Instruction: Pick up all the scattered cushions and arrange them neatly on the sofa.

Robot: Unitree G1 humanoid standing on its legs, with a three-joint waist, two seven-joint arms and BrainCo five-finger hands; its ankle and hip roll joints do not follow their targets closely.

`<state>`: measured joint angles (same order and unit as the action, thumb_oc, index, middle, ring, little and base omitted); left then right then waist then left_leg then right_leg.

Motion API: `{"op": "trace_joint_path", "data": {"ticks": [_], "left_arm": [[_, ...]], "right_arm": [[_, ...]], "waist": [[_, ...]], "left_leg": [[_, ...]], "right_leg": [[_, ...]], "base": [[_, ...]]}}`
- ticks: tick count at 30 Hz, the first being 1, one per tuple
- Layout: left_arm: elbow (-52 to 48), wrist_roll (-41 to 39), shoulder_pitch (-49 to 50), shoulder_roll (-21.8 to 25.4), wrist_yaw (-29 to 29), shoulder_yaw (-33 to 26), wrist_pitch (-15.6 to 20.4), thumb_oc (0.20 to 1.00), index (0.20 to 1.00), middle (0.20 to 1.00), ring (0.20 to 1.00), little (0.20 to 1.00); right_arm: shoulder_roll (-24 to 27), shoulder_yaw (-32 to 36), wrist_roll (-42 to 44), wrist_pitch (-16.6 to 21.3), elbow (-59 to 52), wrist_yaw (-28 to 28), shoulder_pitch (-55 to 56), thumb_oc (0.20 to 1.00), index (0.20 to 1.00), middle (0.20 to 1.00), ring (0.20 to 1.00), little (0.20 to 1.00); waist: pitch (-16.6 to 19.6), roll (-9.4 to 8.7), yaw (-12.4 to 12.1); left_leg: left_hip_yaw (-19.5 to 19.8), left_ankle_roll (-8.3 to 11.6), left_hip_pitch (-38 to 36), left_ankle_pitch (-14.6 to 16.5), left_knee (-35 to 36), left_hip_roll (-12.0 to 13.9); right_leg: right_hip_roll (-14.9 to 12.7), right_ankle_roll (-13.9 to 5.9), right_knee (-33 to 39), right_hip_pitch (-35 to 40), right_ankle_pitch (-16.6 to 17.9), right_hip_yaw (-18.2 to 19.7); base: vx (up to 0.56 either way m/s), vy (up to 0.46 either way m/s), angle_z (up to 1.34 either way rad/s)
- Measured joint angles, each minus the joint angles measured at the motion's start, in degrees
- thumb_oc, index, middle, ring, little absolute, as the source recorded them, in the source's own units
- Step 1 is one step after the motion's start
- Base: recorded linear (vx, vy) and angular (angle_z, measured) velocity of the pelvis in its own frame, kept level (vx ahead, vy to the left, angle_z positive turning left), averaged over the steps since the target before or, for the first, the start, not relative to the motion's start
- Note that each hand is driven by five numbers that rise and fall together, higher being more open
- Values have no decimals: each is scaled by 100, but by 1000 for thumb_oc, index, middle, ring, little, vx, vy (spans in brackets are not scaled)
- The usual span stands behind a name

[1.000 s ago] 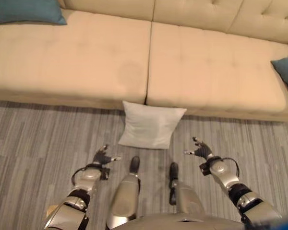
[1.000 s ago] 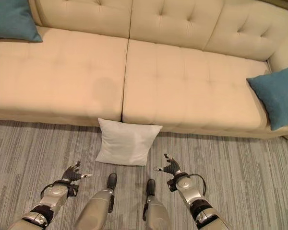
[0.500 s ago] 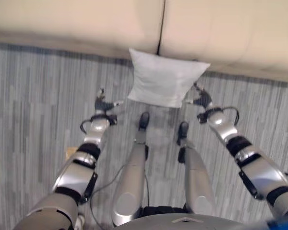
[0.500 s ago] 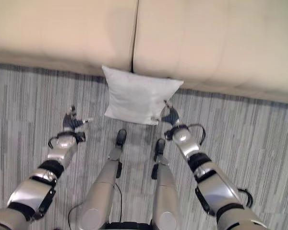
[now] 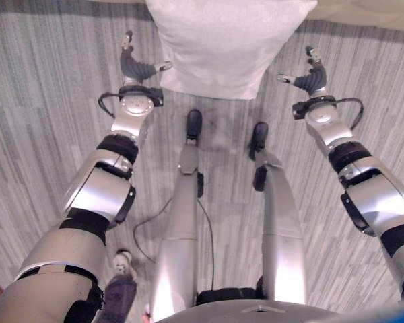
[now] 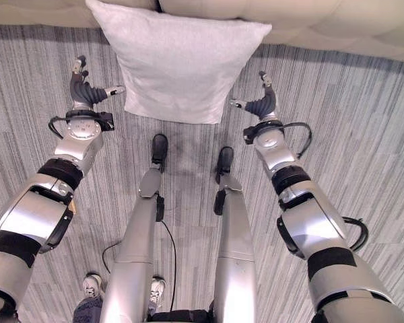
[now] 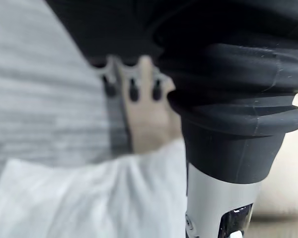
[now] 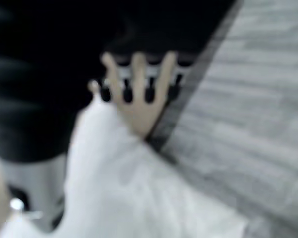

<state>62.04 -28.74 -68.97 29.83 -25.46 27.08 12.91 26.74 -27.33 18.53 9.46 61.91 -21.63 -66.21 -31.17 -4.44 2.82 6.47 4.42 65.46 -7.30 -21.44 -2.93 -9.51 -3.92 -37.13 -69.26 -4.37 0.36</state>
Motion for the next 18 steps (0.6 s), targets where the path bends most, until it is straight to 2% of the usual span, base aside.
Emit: {"op": "trace_joint_path", "data": {"ticks": [3,5,10,18], "left_arm": [[46,-6,-119,-26,3,116,-52,1000,1000,1000,1000,1000],[254,-25,-335,7,0,151,-128,1000,1000,1000,1000,1000],[530,-133,-834,84,-4,261,-259,1000,1000,1000,1000,1000],[683,-286,-1352,105,16,610,-398,1000,1000,1000,1000,1000]], "right_arm": [[141,-30,120,2,183,13,-74,1000,1000,1000,1000,1000],[156,-42,273,1,434,22,-294,1000,1000,1000,1000,1000],[369,-131,690,-1,418,132,-748,1000,1000,1000,1000,1000],[424,-515,1043,-23,475,320,-1384,1000,1000,1000,1000,1000]], "waist": [[9,7,-7],[18,7,-51],[19,11,-146],[28,28,-291]], "left_leg": [[-41,13,252,14,-137,-12],[-54,6,457,154,-337,4],[-132,5,983,200,-733,0],[-155,26,1445,275,-897,-11]], "right_leg": [[-5,50,-174,-305,-32,50],[21,71,-280,-491,-128,84],[41,112,-599,-1022,-119,184],[49,139,-706,-1466,-134,228]], "base": [[91,79,1],[56,24,-6],[35,19,-2],[28,0,-1]]}}
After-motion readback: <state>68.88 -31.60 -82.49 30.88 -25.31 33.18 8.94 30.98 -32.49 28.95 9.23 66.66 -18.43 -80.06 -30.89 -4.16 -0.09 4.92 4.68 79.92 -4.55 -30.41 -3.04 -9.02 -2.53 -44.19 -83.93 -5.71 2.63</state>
